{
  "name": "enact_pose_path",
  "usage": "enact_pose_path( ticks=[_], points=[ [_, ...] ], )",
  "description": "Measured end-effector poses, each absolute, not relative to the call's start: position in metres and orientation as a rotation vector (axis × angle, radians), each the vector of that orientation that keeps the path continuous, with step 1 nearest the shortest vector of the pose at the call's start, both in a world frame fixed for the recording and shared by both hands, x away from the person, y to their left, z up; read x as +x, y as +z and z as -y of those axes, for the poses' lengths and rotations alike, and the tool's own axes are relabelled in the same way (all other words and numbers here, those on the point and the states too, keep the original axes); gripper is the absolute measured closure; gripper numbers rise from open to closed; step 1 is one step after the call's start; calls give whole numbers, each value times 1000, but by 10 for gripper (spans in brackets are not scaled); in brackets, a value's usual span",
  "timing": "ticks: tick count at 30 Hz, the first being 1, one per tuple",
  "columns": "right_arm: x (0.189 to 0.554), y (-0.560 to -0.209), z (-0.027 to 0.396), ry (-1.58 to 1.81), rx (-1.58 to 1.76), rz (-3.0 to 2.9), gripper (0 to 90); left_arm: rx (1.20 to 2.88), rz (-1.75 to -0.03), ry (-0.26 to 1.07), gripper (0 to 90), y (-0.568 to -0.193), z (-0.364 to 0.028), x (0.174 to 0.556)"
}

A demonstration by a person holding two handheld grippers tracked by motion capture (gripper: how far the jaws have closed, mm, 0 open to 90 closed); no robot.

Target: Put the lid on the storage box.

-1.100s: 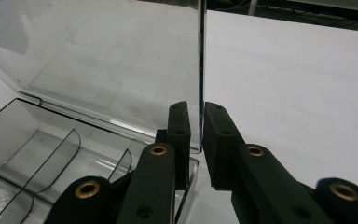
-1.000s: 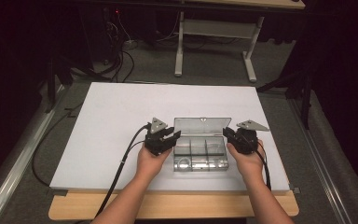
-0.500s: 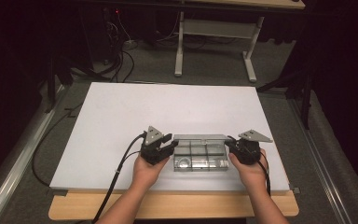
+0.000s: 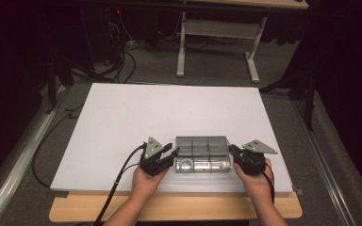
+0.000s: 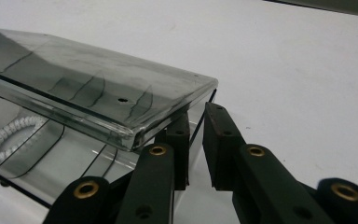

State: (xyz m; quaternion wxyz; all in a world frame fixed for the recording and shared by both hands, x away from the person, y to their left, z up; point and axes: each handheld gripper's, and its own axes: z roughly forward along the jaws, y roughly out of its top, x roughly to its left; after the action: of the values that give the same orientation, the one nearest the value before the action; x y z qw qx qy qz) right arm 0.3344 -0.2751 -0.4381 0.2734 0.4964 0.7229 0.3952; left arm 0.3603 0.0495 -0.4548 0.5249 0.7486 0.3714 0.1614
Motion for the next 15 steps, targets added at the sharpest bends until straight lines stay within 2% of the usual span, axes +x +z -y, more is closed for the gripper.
enact_pose_path(
  ticks=[15],
  points=[
    [313,-446,276,1035,1315,-1958,818,1817,-837,410,630,-465,-53,338]
  ],
)
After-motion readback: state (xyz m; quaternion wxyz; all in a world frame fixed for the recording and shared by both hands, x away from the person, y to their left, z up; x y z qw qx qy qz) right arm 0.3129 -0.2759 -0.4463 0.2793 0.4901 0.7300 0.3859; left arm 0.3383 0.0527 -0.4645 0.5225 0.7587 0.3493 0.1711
